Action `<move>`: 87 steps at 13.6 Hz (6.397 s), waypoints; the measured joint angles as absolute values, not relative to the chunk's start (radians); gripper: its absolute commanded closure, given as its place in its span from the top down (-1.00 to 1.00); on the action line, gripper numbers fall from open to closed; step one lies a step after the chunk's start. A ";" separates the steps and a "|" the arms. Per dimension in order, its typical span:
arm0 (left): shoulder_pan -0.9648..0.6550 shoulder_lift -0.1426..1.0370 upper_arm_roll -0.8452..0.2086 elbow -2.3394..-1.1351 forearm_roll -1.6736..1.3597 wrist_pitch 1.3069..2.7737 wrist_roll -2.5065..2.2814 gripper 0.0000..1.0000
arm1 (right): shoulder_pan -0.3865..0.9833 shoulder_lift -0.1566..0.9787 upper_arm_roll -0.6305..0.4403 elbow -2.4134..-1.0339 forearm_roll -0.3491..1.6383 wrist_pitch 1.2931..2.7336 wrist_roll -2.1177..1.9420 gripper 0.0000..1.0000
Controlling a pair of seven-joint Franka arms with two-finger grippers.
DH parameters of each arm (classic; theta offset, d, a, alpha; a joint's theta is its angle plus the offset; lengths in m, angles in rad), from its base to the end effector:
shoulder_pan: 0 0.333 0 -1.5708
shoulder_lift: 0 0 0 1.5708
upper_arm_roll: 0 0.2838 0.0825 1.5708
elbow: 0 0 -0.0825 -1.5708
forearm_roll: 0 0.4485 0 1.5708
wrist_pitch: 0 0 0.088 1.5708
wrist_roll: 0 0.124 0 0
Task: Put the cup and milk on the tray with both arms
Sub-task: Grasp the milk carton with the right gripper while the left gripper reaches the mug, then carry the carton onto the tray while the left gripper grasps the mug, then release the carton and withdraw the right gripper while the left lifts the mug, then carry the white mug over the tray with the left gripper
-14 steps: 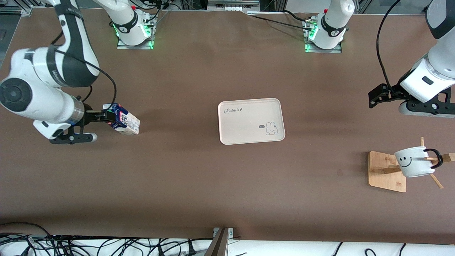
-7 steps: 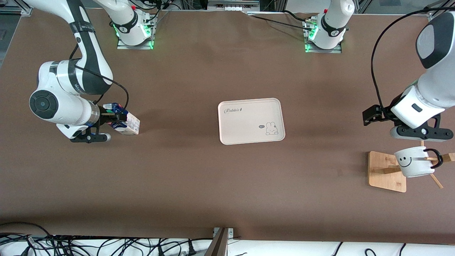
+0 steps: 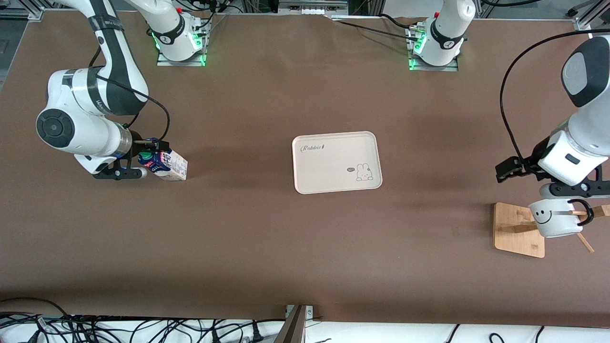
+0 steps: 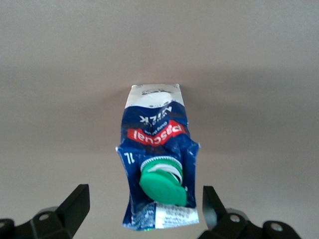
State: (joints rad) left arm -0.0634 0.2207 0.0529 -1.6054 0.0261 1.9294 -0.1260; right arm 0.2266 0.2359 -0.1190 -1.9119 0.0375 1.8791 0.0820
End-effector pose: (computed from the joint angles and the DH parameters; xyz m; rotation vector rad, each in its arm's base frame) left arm 0.6977 -0.0073 0.4444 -3.1037 -0.1642 -0.1646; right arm 0.6155 0.0703 0.2722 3.0947 0.0139 -0.4143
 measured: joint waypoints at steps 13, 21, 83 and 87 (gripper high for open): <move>0.065 0.076 0.051 -2.179 -0.098 2.790 -0.394 1.00 | 0.224 0.235 -0.135 -1.933 0.038 1.873 0.084 -0.04; 0.066 0.183 0.049 -2.107 -0.101 2.910 -0.411 -0.13 | 0.259 0.233 -0.056 -1.776 0.090 1.733 0.214 -0.07; -0.293 0.649 -0.243 -1.344 -0.169 1.245 -0.597 -1.00 | 0.106 -0.092 -0.065 -1.795 0.016 1.617 -0.045 1.00; -0.301 0.752 -0.230 -1.230 -0.222 1.260 -0.696 -1.00 | 0.106 -0.087 -0.055 -1.767 0.008 1.630 -0.044 1.00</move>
